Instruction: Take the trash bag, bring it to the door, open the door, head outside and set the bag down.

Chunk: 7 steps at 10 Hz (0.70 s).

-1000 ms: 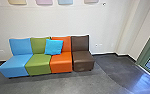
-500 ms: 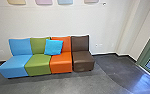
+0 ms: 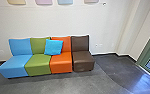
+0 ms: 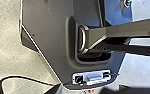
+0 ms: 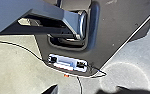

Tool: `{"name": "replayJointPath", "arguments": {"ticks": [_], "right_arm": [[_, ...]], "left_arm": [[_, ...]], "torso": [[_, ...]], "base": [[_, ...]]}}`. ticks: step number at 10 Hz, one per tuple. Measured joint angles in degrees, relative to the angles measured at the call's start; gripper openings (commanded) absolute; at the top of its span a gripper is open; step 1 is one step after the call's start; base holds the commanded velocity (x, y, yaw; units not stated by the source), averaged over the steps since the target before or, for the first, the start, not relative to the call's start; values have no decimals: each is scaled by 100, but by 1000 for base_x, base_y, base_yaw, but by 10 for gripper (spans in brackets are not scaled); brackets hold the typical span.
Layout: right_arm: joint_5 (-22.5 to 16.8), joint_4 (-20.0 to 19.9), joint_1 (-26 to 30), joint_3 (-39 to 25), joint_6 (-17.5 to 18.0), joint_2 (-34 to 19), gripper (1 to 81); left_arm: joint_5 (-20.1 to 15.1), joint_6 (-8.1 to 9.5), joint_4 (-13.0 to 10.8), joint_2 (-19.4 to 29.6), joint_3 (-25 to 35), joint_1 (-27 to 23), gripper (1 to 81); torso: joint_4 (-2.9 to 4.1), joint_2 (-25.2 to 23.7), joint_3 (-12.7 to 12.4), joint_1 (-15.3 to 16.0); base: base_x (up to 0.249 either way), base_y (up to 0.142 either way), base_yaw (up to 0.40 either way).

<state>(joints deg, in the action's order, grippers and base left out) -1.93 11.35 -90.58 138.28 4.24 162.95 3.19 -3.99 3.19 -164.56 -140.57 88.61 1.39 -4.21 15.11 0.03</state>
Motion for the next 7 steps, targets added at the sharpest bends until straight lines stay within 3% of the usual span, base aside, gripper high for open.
{"name": "replayJointPath", "arguments": {"ticks": [2, 5, 7], "right_arm": [[-5, -2, 63, -672, 0, -372, 811], [-7, -17, 107, -1319, 9, -833, 811], [-24, -20, 105, -1570, 33, -1133, 811]], "left_arm": [[-11, 22, 2, 328, 505, -5, 811], [-2, 83, 28, 695, 705, -2, 811], [-20, 88, 273, 762, 809, -30, 811]], "torso": [[0, 0, 0, 0], [0, -17, 0, 9], [0, -277, 7, 166]], "base": [[0, 0, 0], [0, 0, 0], [0, 0, 0]]}}
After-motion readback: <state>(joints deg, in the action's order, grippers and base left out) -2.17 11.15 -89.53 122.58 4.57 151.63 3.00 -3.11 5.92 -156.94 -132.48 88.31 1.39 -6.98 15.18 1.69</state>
